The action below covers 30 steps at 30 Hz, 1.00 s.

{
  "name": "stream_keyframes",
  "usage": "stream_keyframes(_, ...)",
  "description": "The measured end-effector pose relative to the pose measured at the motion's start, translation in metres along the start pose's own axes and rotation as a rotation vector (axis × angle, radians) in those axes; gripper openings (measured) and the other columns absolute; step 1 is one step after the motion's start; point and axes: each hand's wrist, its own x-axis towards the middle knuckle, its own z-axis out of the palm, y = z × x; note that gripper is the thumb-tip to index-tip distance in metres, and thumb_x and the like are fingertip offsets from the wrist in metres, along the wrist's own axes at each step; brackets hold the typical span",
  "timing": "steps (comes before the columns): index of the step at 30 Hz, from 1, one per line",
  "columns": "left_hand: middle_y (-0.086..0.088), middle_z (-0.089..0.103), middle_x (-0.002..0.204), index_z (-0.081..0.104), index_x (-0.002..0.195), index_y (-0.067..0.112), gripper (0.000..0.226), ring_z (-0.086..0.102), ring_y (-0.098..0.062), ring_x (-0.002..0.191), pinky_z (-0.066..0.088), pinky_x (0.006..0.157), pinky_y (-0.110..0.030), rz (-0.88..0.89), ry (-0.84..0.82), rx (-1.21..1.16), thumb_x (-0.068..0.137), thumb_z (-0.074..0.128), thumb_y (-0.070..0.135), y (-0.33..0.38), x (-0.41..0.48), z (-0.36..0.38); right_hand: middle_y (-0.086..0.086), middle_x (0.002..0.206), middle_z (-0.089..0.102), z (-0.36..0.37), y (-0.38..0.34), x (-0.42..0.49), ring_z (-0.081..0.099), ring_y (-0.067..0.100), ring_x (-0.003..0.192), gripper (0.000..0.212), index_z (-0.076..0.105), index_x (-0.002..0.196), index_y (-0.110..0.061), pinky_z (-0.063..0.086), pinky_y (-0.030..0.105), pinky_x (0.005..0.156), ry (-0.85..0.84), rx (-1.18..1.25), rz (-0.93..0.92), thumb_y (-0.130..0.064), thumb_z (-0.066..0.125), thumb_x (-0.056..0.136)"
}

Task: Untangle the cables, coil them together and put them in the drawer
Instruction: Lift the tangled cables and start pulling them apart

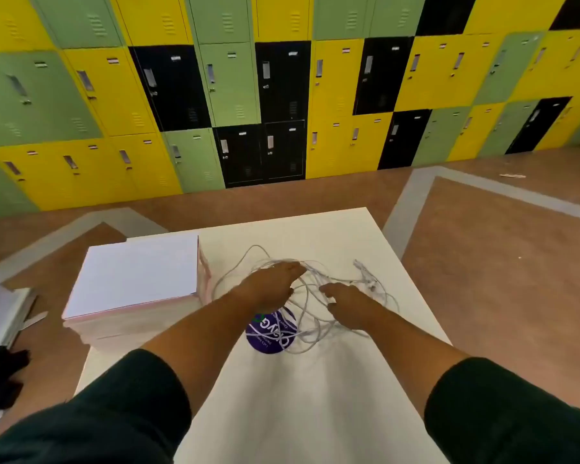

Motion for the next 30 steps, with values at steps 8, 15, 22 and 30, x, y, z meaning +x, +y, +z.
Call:
stream_keyframes(8,-0.002,0.062,0.115,0.06,0.108,0.023,0.017,0.06,-0.026,0.105,0.043,0.082,-0.037,0.005,0.055,0.263,0.097,0.05,0.016,0.01,0.021,0.022,0.005,0.14,0.052,0.021,0.016,0.004,0.045,0.027,0.131,0.037,0.056,0.134,-0.022,0.038,0.037,0.11,-0.07,0.042,0.112,-0.024,0.056,0.097)
stream_keyframes(15,-0.001,0.041,0.151,0.046,0.143,0.029,0.049,0.043,-0.026,0.134,0.043,0.103,-0.043,0.055,-0.052,0.134,0.098,0.053,0.013,0.0,0.023,0.036,0.006,0.121,0.055,0.031,0.023,0.01,0.055,0.025,0.116,0.025,0.065,0.119,-0.019,0.045,0.032,0.092,-0.004,-0.039,0.114,-0.024,0.061,0.094)
stream_keyframes(22,0.004,0.068,0.094,0.061,0.093,0.025,0.01,0.064,-0.02,0.087,0.051,0.074,-0.035,0.025,0.322,-0.134,0.094,0.055,0.017,0.006,0.023,0.015,0.003,0.097,0.056,-0.003,0.004,0.023,0.062,0.024,0.087,0.017,0.067,0.087,-0.019,0.044,0.029,0.069,0.288,-0.051,0.085,-0.006,0.057,0.09)
stream_keyframes(30,0.002,0.067,0.087,0.058,0.096,0.018,0.005,0.065,-0.015,0.082,0.058,0.073,-0.042,0.04,0.688,-0.77,0.1,0.055,0.016,0.043,0.032,-0.088,0.01,0.088,0.072,-0.026,0.002,0.027,0.065,0.024,0.084,0.014,0.073,0.091,-0.011,0.043,0.025,0.067,0.299,0.179,0.169,-0.012,0.058,0.093)
